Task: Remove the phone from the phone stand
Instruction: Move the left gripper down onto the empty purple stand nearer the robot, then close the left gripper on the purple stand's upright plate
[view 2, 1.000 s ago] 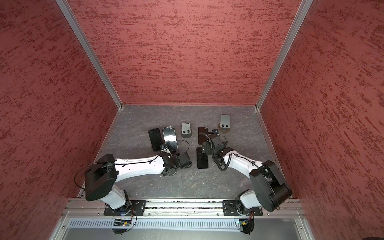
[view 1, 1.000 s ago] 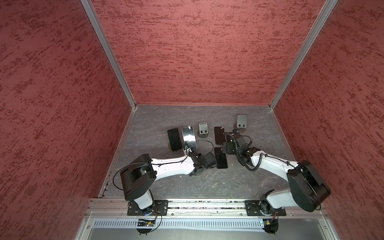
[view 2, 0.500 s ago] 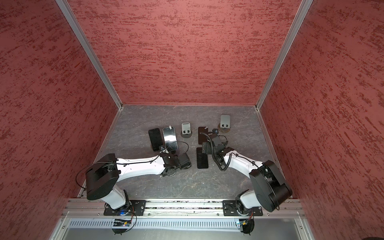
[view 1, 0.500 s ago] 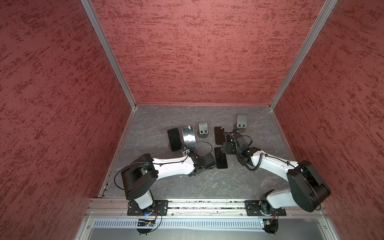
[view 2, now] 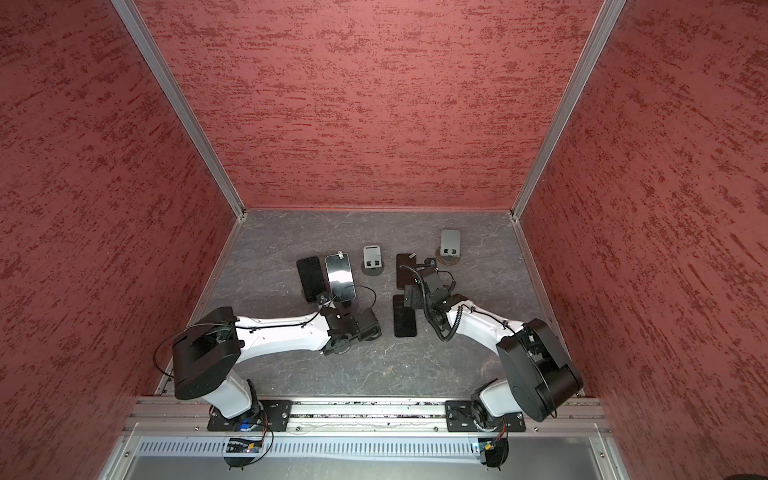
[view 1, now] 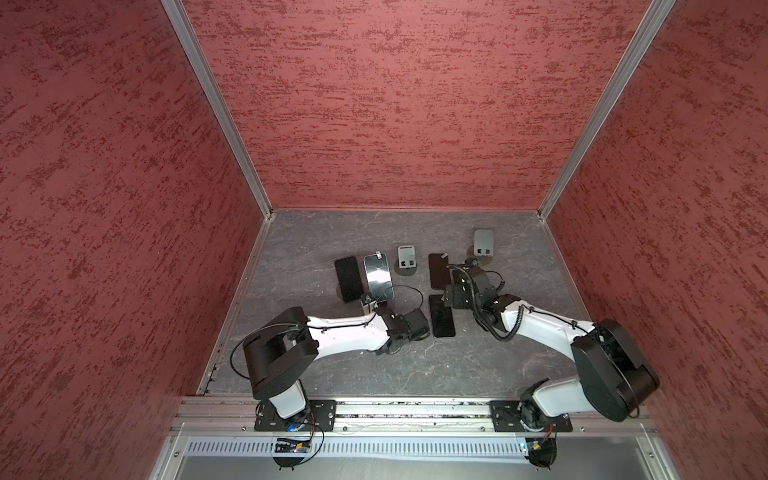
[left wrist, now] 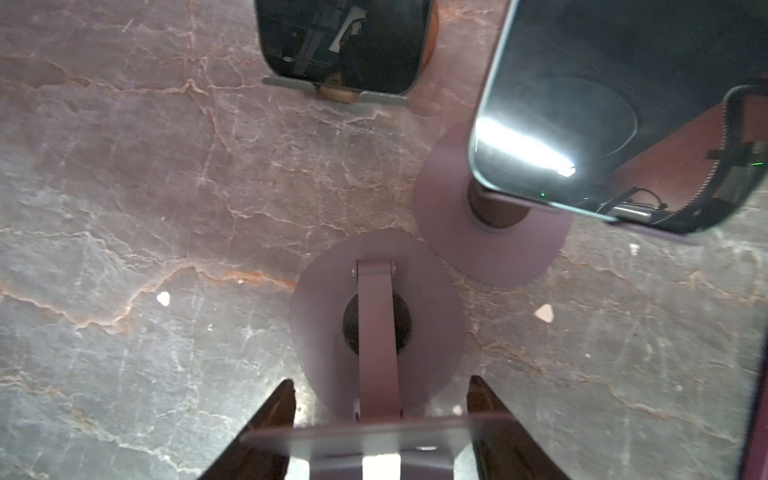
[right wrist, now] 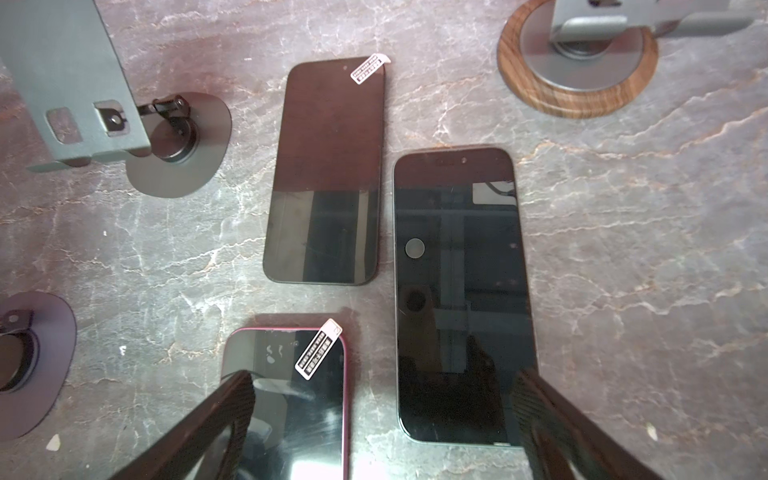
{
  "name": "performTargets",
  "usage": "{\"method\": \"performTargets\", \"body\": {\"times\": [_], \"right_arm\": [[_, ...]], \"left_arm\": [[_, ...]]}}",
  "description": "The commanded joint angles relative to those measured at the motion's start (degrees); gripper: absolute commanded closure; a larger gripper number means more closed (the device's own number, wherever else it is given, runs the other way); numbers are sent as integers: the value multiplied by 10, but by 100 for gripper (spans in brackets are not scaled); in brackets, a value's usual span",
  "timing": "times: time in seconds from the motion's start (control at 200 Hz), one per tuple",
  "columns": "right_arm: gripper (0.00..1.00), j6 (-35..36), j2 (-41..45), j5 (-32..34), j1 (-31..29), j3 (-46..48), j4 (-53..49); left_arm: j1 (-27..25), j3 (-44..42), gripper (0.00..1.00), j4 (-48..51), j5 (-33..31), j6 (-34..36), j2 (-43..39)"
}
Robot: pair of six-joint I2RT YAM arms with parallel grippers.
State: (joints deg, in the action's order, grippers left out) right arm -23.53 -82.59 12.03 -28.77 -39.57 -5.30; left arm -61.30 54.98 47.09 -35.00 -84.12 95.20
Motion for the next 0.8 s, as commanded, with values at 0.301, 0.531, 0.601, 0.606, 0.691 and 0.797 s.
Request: {"method": "performTargets", "body": {"times": [0.301, 0.531, 0.601, 0.606, 0.691, 0.797], "right_arm": [[1, -5, -4, -9, 7, 1, 18], [1, -5, -22, -12, 7, -2, 16], [1, -5, -24, -13, 7, -3, 15], [1, -5, -24, -13, 7, -3, 16], [1, -6, -24, -14, 8, -5, 15], [1, -6, -22, -16, 7, -7, 15]], "left_arm": [[0, -24, 41, 26, -29, -24, -43], [1, -25, 41, 80, -60, -33, -79], [3, -29, 40, 99, -70, -38, -95], [4, -29, 40, 100, -70, -38, -97], [12, -38, 40, 113, -76, -33, -120], [38, -50, 40, 100, -63, 16, -151]]}}
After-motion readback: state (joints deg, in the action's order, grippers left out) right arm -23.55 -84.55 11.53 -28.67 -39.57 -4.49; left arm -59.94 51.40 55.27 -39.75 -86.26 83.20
